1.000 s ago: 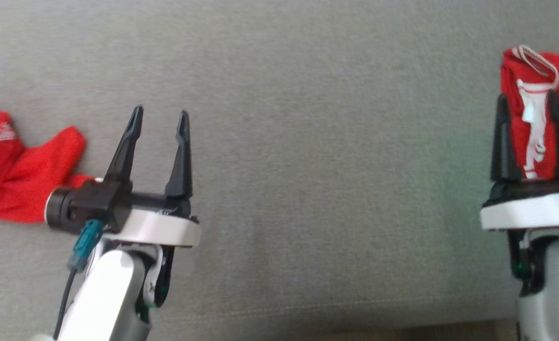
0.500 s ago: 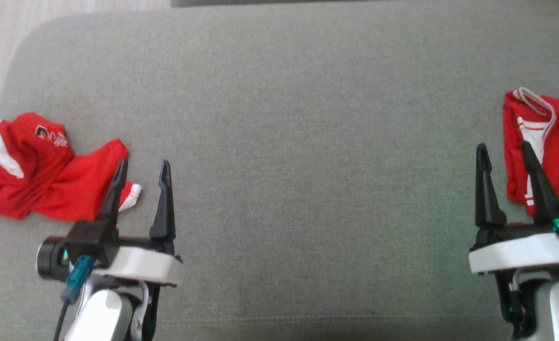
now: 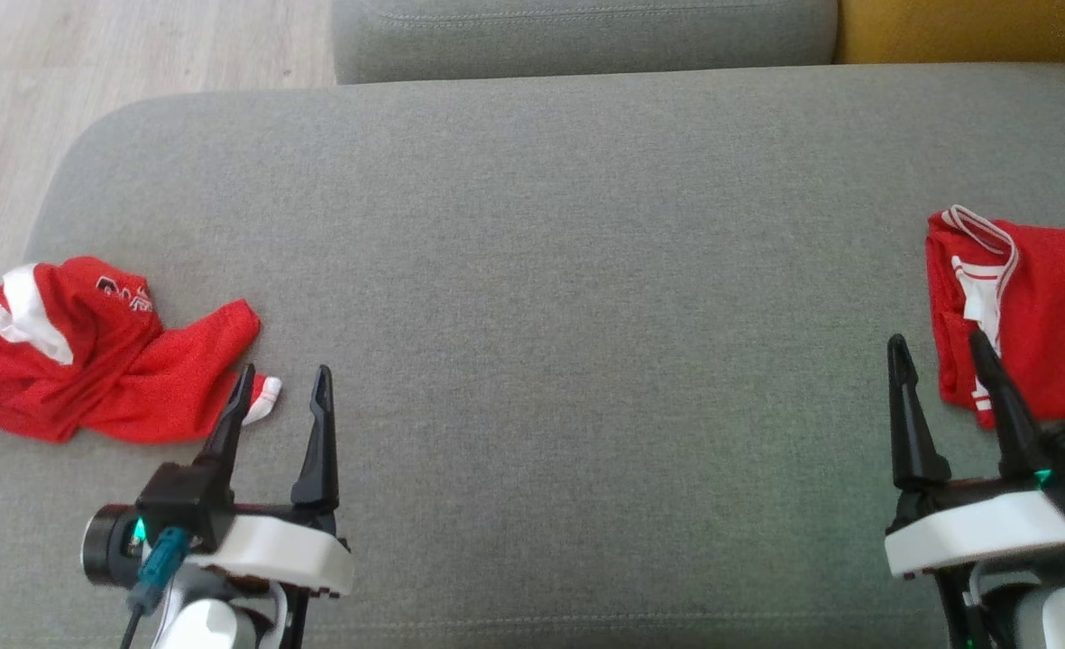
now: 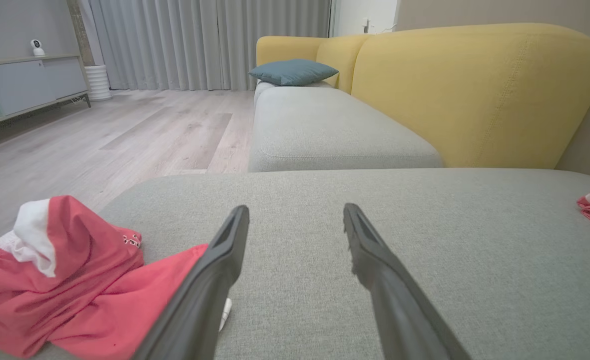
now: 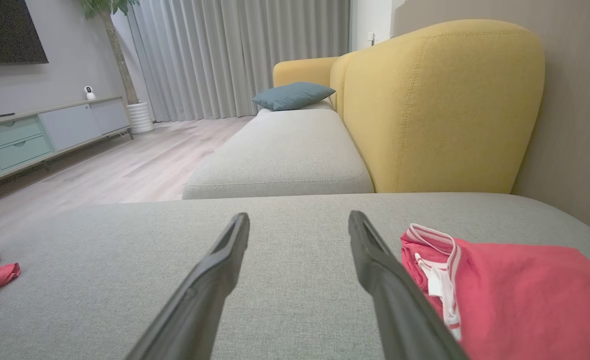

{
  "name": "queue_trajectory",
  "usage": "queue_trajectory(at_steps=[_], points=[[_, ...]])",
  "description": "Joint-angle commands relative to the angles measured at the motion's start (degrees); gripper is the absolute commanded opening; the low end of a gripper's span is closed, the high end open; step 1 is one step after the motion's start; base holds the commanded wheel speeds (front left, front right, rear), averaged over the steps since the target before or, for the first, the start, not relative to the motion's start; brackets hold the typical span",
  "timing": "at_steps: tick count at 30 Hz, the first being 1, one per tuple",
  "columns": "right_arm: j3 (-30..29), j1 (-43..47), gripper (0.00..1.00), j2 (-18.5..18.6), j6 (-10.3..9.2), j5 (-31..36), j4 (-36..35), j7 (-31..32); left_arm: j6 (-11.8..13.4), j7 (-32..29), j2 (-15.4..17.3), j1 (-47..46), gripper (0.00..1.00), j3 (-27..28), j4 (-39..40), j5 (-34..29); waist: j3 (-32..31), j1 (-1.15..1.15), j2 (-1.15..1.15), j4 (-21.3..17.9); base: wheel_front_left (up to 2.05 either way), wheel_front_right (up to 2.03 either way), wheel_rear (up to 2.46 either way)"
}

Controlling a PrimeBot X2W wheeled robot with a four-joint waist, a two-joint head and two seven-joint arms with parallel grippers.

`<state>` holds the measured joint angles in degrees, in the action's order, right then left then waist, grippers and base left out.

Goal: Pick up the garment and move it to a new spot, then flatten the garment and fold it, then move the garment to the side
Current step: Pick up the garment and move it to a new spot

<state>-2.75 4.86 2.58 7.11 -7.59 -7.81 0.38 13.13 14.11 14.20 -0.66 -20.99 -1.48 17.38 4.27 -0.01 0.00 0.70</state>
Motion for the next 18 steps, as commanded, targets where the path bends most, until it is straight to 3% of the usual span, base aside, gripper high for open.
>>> queue_trajectory(at_steps=[1, 18], points=[[1.4, -0.7, 1.0, 0.3, 0.37, -0.4, -2.4, 0.2, 0.3, -0.2, 1.2, -1.8, 1.0, 2.1, 1.7, 0.2, -0.1, 0.01, 0.0, -0.1, 0.0, 0.0, 0.0], [1.2, -0.3, 1.0, 0.3, 0.37, -0.7, -3.4, 0.9, 0.6, -0.2, 1.5, -2.8, 1.0, 1.7, 1.6, 0.4, -0.2, 0.01, 0.0, 0.2, 0.0, 0.0, 0.0]])
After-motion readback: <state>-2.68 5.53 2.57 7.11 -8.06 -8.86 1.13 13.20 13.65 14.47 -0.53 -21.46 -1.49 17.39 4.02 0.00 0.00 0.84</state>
